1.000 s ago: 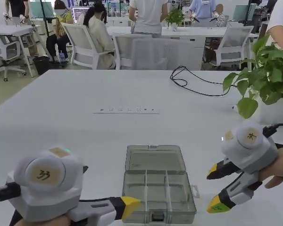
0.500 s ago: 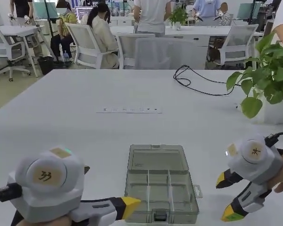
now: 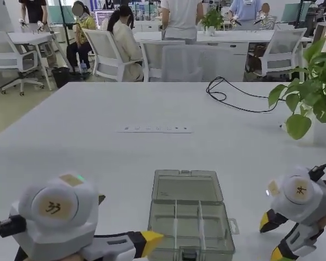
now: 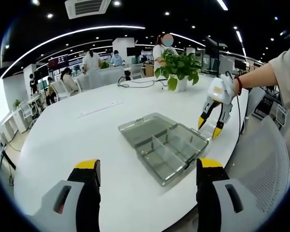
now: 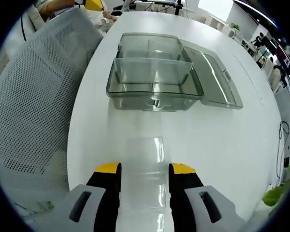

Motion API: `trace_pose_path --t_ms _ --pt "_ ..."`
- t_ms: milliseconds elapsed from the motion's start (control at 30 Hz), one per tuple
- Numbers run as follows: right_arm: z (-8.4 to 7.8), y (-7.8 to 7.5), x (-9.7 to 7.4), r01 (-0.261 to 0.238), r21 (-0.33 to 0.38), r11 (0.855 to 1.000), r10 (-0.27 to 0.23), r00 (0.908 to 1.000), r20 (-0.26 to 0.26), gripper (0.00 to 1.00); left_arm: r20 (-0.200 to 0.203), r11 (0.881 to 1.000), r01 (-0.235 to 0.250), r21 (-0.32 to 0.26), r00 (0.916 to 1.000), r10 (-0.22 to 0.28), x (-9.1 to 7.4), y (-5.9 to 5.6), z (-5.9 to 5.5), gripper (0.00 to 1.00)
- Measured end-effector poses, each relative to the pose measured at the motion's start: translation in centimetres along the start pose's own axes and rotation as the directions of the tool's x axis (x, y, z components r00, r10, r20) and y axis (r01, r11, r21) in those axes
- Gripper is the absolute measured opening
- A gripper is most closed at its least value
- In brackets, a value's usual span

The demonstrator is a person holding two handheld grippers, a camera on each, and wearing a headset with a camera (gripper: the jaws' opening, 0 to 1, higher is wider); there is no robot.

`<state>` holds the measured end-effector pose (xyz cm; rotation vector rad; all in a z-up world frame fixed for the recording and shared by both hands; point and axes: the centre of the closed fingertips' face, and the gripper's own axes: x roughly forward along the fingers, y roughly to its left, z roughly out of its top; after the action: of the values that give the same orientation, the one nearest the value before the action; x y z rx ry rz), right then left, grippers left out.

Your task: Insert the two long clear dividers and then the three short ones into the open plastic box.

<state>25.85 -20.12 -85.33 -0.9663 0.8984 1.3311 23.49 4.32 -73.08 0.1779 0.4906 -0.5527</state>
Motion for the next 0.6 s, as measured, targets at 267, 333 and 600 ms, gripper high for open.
trace_pose_path --t_ms 267,333,600 --pt "-0.12 0.22 0.11 -0.029 0.019 0.999 0.029 0.9996 0.006 0.37 -0.004 1.000 -0.003 0.007 1.0000 0.003 -0.03 0.00 0.06 0.82" --pt "-0.13 0.19 0.10 -0.027 0.023 0.999 0.027 0.9996 0.010 0.36 -0.004 1.000 -0.004 0.009 1.0000 0.004 -0.06 0.04 0.10 0.82" --pt "-0.11 0.01 0.03 -0.012 0.059 0.998 0.010 0.9993 0.036 0.33 0.005 1.000 -0.004 0.006 1.0000 0.004 -0.30 -0.10 0.20 0.82"
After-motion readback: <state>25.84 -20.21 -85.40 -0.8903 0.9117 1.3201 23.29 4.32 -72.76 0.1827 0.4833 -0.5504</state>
